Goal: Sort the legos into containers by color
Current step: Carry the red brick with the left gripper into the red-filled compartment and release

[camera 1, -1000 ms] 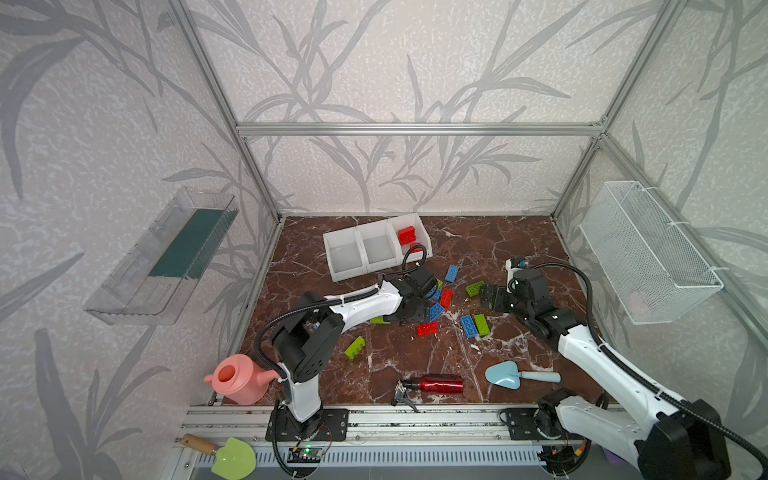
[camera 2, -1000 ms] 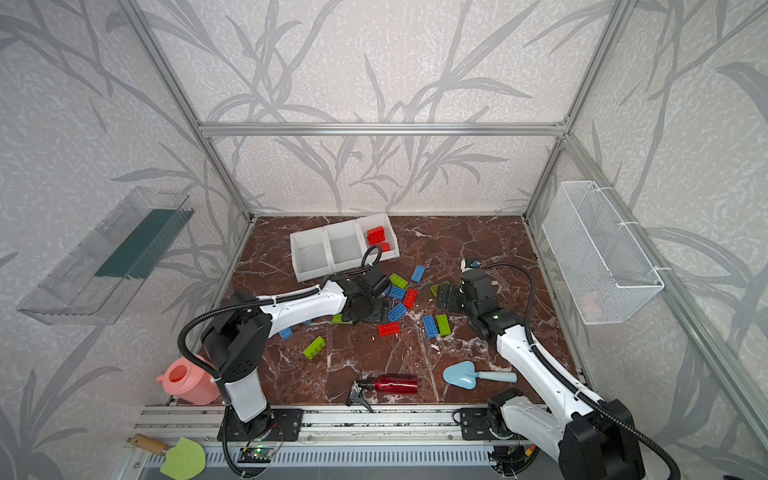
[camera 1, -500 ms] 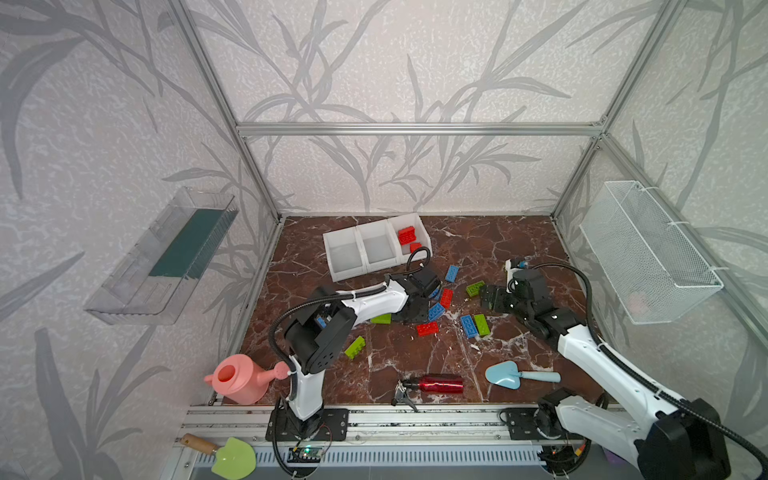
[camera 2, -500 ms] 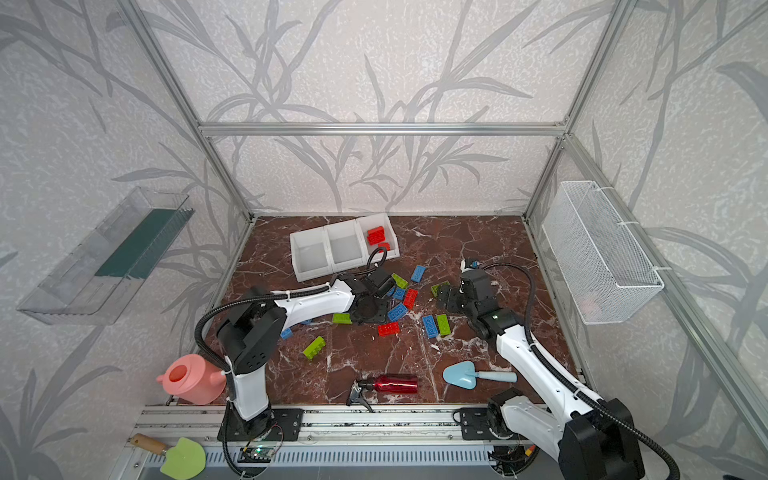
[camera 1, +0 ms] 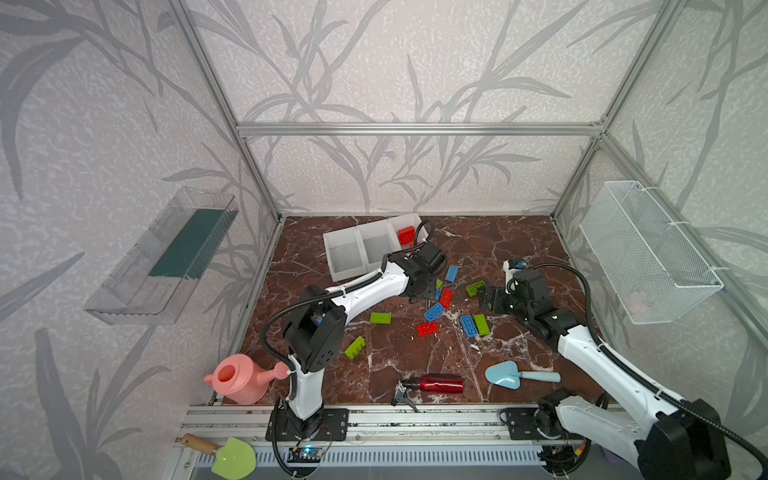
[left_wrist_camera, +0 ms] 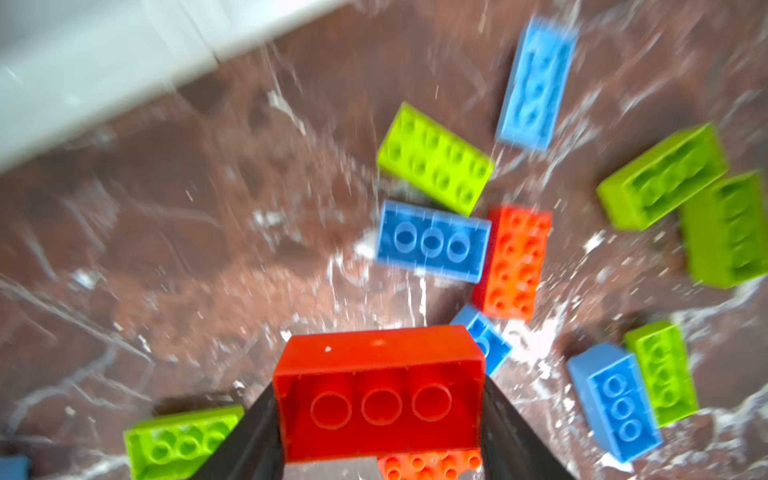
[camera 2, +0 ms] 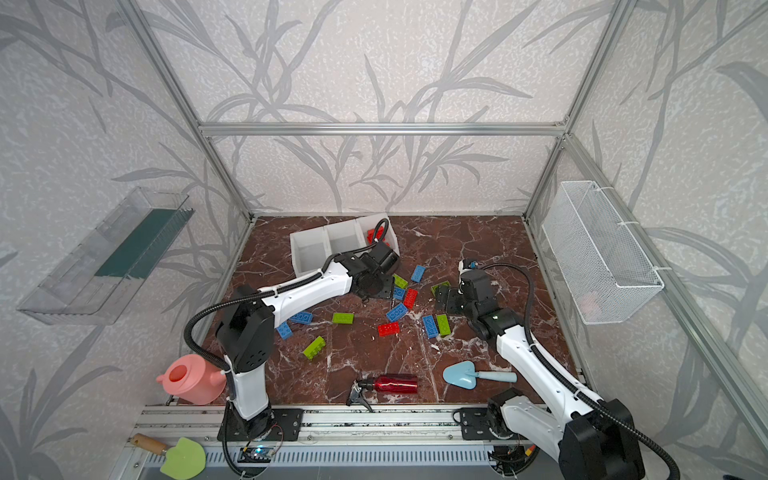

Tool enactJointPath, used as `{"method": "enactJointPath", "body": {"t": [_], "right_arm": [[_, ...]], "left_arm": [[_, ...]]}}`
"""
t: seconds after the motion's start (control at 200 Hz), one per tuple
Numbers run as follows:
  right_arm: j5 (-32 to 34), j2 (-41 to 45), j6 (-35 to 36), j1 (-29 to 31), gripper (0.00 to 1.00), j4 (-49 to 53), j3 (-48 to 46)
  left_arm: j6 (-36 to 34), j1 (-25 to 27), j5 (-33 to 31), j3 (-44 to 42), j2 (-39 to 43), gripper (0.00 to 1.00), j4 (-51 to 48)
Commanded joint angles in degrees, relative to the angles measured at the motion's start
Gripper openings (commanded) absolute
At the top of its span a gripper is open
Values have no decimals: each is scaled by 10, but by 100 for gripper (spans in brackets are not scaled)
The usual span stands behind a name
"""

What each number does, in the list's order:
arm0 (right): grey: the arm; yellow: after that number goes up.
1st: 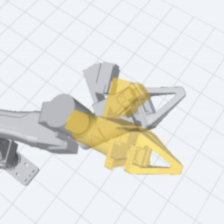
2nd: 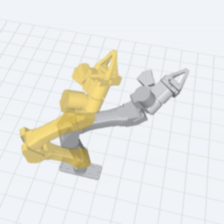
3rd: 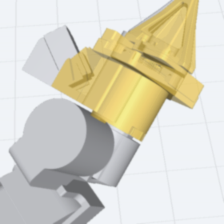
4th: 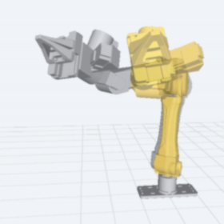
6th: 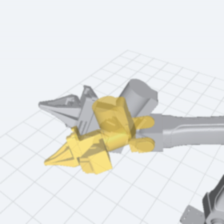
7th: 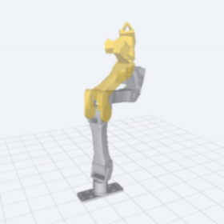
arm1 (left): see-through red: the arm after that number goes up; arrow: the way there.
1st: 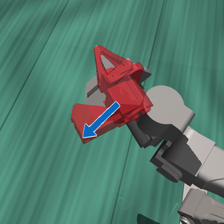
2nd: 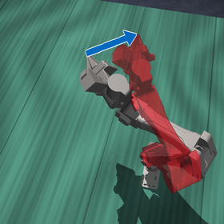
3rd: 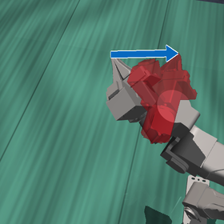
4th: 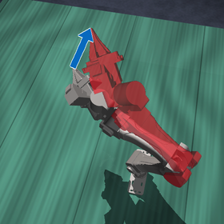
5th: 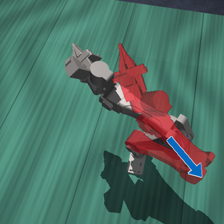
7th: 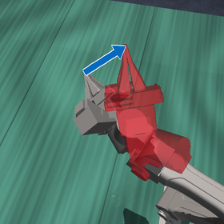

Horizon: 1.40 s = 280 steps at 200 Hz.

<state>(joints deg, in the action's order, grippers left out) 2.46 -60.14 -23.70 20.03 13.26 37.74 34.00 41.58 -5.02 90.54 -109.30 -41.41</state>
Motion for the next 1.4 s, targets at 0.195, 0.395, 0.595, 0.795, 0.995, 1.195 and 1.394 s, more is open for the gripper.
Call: {"method": "enactJointPath", "body": {"t": [0.195, 0.395, 0.595, 0.795, 0.995, 1.195, 1.394], "right_arm": [[-9, 31, 13, 0, 100, 36, -15], [-16, 37, 12, 6, 100, 56, -19], [-13, 44, 20, 20, 100, 83, -17], [-10, 48, 21, 41, 100, 103, -14], [18, 21, 22, 96, 99, 112, -3], [52, -25, 6, 174, 99, 121, 25], [76, -77, -31, 252, 99, 120, 59]], "left_arm": [[-66, -89, 14, 226, -94, 54, -79], [-86, -125, 23, 409, -217, 54, -135], [-101, -155, 72, 549, -323, 53, -143], [-99, -165, 95, 575, -360, 55, -112], [-97, -172, 107, 581, -366, 75, -105], [-103, -171, 107, 587, -343, 87, -120], [-100, -171, 109, 552, -263, 90, -145]]}}
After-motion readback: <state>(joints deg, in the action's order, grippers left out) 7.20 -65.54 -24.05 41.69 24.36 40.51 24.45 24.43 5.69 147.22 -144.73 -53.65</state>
